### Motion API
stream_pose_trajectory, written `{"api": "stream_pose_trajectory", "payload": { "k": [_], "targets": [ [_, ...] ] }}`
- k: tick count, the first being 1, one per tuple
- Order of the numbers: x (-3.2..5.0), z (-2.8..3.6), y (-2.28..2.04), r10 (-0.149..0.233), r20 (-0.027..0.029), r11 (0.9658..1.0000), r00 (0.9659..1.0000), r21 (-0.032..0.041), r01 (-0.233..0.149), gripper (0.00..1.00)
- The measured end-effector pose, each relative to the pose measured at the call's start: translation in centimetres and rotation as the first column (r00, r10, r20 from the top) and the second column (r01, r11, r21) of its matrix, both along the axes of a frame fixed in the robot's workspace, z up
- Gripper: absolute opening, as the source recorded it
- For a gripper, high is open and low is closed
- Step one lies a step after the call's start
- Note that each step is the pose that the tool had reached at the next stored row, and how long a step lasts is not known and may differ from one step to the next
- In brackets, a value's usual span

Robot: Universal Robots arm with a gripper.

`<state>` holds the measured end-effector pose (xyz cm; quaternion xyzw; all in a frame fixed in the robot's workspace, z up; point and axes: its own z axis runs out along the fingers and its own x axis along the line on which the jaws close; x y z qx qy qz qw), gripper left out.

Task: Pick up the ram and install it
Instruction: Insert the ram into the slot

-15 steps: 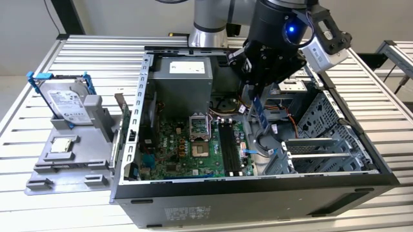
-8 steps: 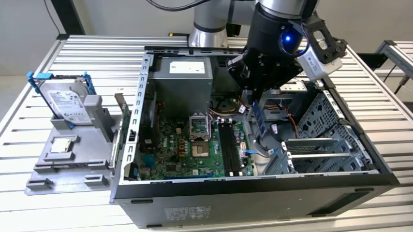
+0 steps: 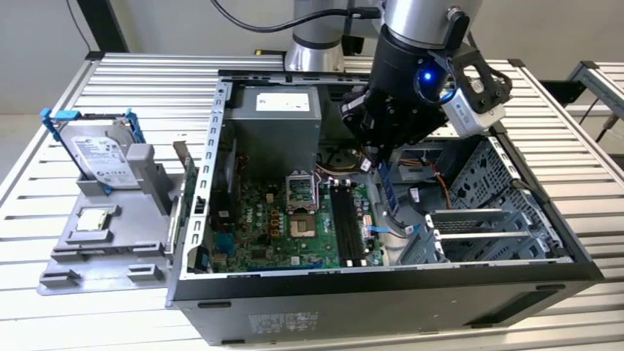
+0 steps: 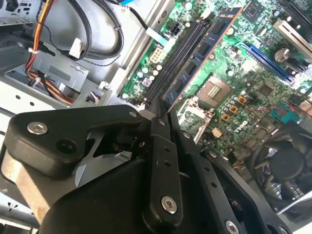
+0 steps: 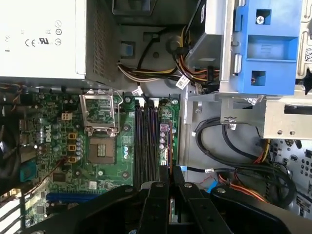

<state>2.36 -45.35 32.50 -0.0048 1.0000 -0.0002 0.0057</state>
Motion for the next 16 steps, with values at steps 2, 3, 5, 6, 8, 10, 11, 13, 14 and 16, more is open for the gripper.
{"api": "stream_pose_trajectory", "payload": {
  "k": [2, 3, 5, 6, 8, 10, 11, 13, 14, 16],
  "targets": [
    [0.0, -0.37, 0.0, 0.0, 0.0005, 1.0, 1.0, 0.0, 0.0, 0.0],
    [0.0, -0.54, 0.0, 0.001, 0.0005, 1.0, 1.0, -0.0001, -0.001, 0.0],
    [0.0, -0.91, 0.0, 0.001, 0.0006, 1.0, 1.0, 0.0, -0.001, 0.0],
    [0.0, -1.08, 0.0, 0.001, 0.0006, 1.0, 1.0, -0.0001, -0.001, 0.0],
    [0.0, -1.45, 0.0, 0.001, 0.0006, 1.0, 1.0, -0.0002, -0.001, 0.0],
    [0.0, -1.66, 0.01, 0.0, 0.0007, 1.0, 1.0, -0.0032, 0.0, 0.0],
    [0.0, -1.66, 0.01, 0.001, 0.0007, 1.0, 1.0, -0.0033, -0.001, 0.0],
    [0.0, -1.69, 0.01, 0.001, 0.0013, 1.0, 1.0, -0.0033, -0.001, 0.0],
    [-0.01, -1.75, 0.01, 0.0, 0.0034, 1.0, 1.0, -0.0031, 0.0, 0.0],
    [0.0, -2.1, 0.01, 0.001, 0.0044, 1.0, 1.0, -0.003, -0.001, 0.0]
  ]
}}
